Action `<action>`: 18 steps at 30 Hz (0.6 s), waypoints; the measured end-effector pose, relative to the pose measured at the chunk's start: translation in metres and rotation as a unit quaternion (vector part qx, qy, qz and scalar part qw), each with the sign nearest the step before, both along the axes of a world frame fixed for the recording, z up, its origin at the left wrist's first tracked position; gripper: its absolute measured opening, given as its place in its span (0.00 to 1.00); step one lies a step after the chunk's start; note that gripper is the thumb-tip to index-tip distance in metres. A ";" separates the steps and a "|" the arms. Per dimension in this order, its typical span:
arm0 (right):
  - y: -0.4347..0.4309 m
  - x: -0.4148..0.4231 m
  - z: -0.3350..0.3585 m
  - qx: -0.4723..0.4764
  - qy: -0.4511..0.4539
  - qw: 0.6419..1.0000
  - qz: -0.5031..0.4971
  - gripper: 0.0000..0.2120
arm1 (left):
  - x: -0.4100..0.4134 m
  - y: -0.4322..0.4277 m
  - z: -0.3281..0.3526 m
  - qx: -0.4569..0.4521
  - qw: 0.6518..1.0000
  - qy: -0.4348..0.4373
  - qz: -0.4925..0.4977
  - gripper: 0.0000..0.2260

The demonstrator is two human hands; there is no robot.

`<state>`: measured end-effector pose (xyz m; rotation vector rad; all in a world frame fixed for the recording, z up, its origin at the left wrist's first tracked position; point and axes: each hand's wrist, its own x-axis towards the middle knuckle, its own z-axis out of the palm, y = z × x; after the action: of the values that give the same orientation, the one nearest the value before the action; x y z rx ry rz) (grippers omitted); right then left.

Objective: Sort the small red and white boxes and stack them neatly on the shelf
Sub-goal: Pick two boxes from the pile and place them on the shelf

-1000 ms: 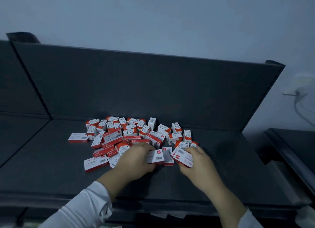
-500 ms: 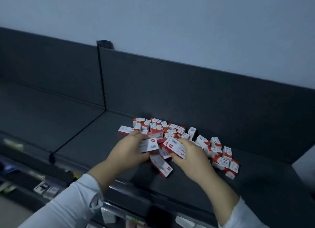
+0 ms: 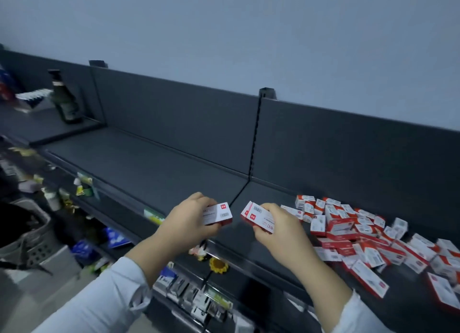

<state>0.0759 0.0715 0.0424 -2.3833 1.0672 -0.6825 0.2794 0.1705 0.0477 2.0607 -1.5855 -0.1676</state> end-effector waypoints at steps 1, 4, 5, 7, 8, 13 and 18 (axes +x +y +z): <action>0.007 0.016 -0.003 0.001 -0.005 1.000 0.000 0.12 | 0.017 0.009 -0.001 0.004 1.000 -0.004 0.006 0.17; 0.023 0.058 -0.010 0.014 -0.016 1.000 -0.001 0.11 | 0.061 0.033 -0.002 0.015 1.000 -0.018 0.020 0.17; 0.027 0.071 -0.011 0.018 -0.016 1.000 0.001 0.11 | 0.074 0.039 -0.003 0.014 0.999 -0.021 0.025 0.17; 0.032 0.094 -0.011 0.020 -0.015 1.000 0.010 0.12 | 0.096 0.049 -0.005 0.014 0.999 -0.021 0.038 0.17; 0.034 0.105 -0.010 0.020 -0.013 1.000 0.018 0.12 | 0.106 0.052 -0.006 0.013 0.999 -0.018 0.043 0.17; 0.031 0.154 -0.008 0.011 0.002 0.999 0.053 0.13 | 0.146 0.050 -0.016 0.003 0.998 -0.005 0.058 0.16; 0.005 0.207 -0.009 0.009 -0.002 0.998 0.069 0.11 | 0.187 0.033 -0.020 0.005 0.997 0.010 0.080 0.15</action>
<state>0.2826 0.0763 0.0336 -2.4123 0.8925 -0.6253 0.4663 0.2037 0.0278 2.1758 -1.4029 -0.1374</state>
